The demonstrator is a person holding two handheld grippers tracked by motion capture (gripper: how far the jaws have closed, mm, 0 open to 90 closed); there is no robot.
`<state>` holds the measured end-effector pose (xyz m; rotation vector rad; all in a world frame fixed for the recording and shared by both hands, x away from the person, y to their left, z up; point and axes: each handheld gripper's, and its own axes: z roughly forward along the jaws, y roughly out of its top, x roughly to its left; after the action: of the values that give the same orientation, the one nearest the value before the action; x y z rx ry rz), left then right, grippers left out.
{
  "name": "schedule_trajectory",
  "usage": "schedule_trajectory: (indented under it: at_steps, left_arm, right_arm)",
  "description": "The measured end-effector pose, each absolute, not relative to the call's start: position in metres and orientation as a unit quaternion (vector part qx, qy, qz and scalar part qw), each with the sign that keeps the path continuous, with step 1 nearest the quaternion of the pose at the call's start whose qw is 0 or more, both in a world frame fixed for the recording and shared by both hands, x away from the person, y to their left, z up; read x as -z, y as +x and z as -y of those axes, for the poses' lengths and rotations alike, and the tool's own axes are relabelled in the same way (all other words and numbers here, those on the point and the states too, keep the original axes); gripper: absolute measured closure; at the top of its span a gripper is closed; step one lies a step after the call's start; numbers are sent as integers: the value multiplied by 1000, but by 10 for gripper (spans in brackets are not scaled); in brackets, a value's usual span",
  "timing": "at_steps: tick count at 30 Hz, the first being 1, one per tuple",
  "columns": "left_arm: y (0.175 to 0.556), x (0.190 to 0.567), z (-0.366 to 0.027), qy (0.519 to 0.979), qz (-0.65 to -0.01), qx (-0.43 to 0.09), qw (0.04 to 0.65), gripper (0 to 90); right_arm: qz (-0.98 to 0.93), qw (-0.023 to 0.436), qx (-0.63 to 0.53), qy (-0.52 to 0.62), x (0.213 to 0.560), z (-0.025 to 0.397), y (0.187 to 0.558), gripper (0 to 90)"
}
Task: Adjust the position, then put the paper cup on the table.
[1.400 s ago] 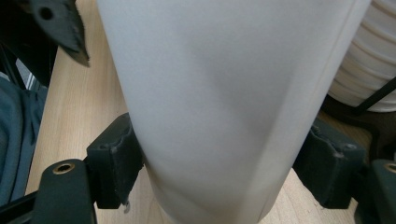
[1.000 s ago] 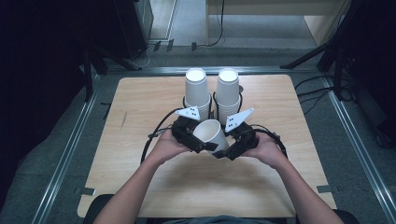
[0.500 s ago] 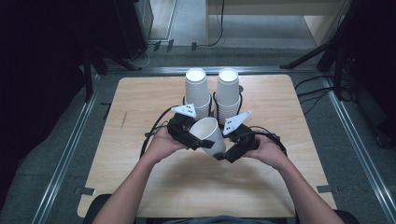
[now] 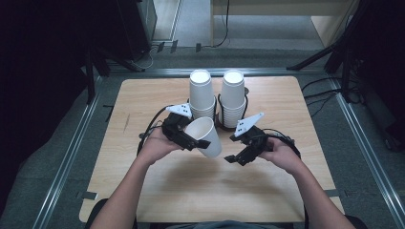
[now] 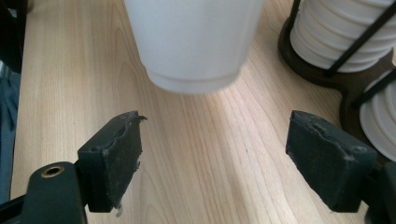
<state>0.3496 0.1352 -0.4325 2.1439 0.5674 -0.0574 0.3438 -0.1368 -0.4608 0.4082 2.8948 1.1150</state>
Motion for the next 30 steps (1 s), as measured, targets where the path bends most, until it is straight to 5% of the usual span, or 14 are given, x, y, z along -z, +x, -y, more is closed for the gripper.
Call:
schedule_trajectory:
  at_steps: [30]
  left_arm:
    - [352, 441, -167, 892, -250, 1, 377, 124]
  right_arm:
    - [-925, 14, -328, 191, 467, 158, 351, 188]
